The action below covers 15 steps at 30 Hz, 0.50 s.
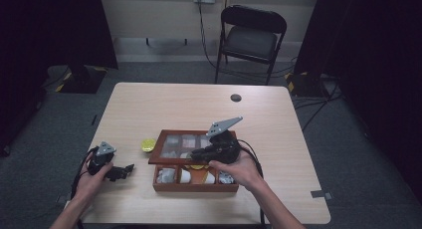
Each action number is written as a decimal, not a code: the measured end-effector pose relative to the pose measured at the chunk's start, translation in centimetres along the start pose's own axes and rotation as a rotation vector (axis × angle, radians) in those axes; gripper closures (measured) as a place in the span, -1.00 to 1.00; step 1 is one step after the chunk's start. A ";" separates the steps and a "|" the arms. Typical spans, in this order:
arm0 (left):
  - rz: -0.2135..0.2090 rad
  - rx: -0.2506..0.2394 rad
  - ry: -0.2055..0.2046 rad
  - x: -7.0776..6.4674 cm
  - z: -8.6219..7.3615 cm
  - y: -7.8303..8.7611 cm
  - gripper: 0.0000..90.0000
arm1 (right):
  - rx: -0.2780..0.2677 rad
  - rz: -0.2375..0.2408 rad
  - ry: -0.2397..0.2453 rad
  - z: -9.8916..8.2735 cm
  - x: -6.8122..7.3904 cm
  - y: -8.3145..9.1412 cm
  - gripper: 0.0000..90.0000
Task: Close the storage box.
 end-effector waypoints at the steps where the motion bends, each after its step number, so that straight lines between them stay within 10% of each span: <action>1: 0.000 0.000 0.000 0.0 0.0 0.0 -1.00 | 0.005 0.003 -0.001 -0.1 0.0 -0.1 0.82; 15: -0.001 0.001 0.002 0.0 0.0 0.0 -1.00 | 0.041 0.020 -0.002 -1.1 0.1 -0.8 0.82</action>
Point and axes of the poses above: each handheld gripper's, and its own axes: y roughly backward along the jaws, z roughly out of its top, x roughly to its left, the point moved 1 cm from there along -y, roughly forward along the jaws, and after that the axes turned 2 degrees about -y, right-handed, at the moved point
